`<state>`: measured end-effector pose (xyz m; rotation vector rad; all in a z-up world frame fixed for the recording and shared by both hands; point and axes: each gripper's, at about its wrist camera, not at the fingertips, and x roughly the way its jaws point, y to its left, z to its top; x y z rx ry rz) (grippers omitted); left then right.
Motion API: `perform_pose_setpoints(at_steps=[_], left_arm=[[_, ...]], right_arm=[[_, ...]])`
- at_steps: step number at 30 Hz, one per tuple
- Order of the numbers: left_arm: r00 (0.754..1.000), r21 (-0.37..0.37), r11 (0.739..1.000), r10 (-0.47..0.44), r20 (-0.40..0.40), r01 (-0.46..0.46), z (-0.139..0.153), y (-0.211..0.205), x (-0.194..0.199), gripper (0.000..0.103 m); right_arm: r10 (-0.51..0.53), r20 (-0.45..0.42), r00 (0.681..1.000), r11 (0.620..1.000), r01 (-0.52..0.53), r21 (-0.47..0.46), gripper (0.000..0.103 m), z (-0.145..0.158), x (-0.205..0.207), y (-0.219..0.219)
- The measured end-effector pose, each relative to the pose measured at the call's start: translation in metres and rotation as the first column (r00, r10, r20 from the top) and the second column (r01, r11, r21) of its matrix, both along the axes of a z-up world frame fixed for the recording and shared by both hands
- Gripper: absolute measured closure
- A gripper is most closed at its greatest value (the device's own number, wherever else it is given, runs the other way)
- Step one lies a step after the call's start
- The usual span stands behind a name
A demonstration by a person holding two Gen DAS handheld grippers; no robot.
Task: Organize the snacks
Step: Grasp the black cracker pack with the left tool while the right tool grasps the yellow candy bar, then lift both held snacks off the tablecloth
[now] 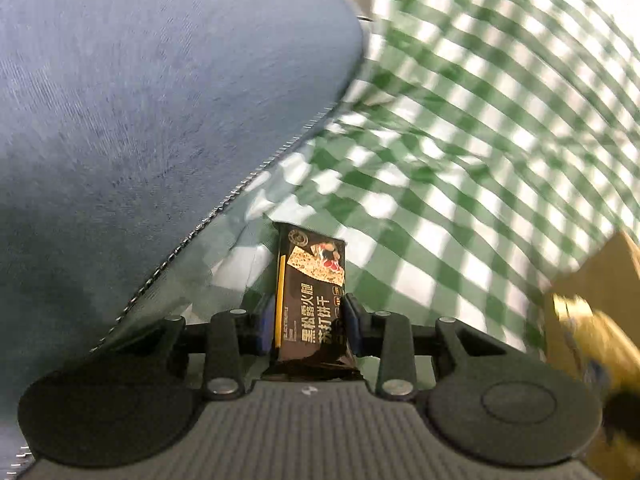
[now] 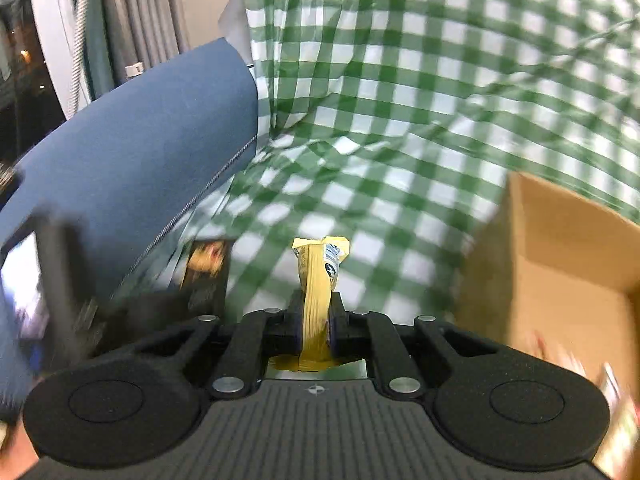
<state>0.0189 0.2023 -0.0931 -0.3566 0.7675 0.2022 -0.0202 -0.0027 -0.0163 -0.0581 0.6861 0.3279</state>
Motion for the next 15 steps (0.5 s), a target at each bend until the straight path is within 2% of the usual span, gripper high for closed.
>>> perform_pose_setpoints(at_steps=[2,4,6,8,12,13,15], left_arm=[[0.994,-0.003,0.995,-0.102,-0.026,0.102,0.009,-0.004,-0.008,0.064],[0.976,0.007,0.978,-0.209,-0.061,0.21,0.018,-0.009,-0.018,0.064],[0.946,0.003,0.951,-0.307,-0.106,0.309,0.025,-0.012,-0.031,0.064],[0.912,0.031,0.919,-0.385,-0.139,0.393,0.031,-0.021,-0.049,0.064],[0.87,0.052,0.875,-0.471,-0.145,0.482,0.028,-0.034,-0.086,0.064],[0.861,0.059,0.867,-0.481,-0.164,0.495,0.023,-0.036,-0.092,0.064],[0.842,0.103,0.838,-0.52,-0.146,0.535,0.026,-0.044,-0.099,0.066]], right_arm=[[0.009,0.045,0.999,1.0,-0.008,-0.02,0.091,-0.003,-0.041,-0.002],[0.008,0.056,0.998,1.0,-0.008,0.003,0.091,-0.01,-0.076,-0.007],[0.005,0.069,0.998,1.0,-0.006,0.009,0.091,-0.021,-0.105,-0.011],[0.013,0.078,0.997,1.0,-0.013,0.005,0.091,-0.037,-0.128,-0.013],[0.013,0.082,0.997,1.0,-0.013,-0.005,0.091,-0.065,-0.148,-0.007],[0.012,0.073,0.997,1.0,-0.013,0.009,0.091,-0.068,-0.149,-0.006],[0.002,0.047,0.999,0.999,-0.004,0.041,0.091,-0.075,-0.143,-0.006]])
